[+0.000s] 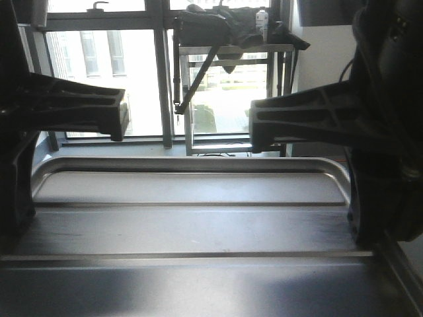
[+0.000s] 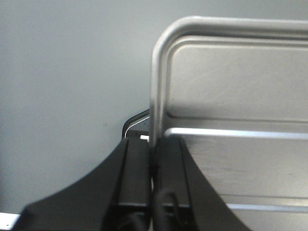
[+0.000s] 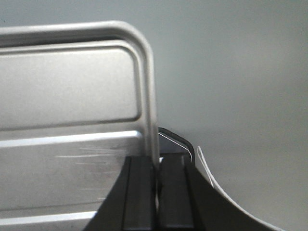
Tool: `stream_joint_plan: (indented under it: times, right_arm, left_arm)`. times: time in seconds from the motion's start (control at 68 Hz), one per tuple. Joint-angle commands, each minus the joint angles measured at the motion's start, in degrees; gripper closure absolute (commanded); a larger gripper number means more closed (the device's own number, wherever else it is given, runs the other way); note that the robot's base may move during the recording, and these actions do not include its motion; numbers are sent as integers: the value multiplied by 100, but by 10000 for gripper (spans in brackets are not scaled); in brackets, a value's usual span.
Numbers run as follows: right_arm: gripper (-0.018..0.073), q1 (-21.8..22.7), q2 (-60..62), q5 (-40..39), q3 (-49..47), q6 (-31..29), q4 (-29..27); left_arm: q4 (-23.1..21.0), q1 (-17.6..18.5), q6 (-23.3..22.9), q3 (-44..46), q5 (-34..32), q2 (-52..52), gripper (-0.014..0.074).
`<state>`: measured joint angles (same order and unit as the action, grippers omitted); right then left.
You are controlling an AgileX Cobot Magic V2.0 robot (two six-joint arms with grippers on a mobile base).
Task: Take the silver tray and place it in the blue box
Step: 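Hold the tray with both grippers while the base turns away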
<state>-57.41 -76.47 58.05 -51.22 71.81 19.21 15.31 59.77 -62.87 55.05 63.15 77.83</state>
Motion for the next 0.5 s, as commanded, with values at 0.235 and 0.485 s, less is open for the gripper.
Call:
stream_joint_plan:
  times: [0.235, 0.485]
  right_arm:
    - [500, 33, 175, -197, -173, 43, 264]
    - [500, 33, 175, -197, -173, 43, 264]
  left_arm:
    - [11, 66, 0, 188, -61, -178, 688]
    - [11, 66, 0, 188, -61, -178, 688]
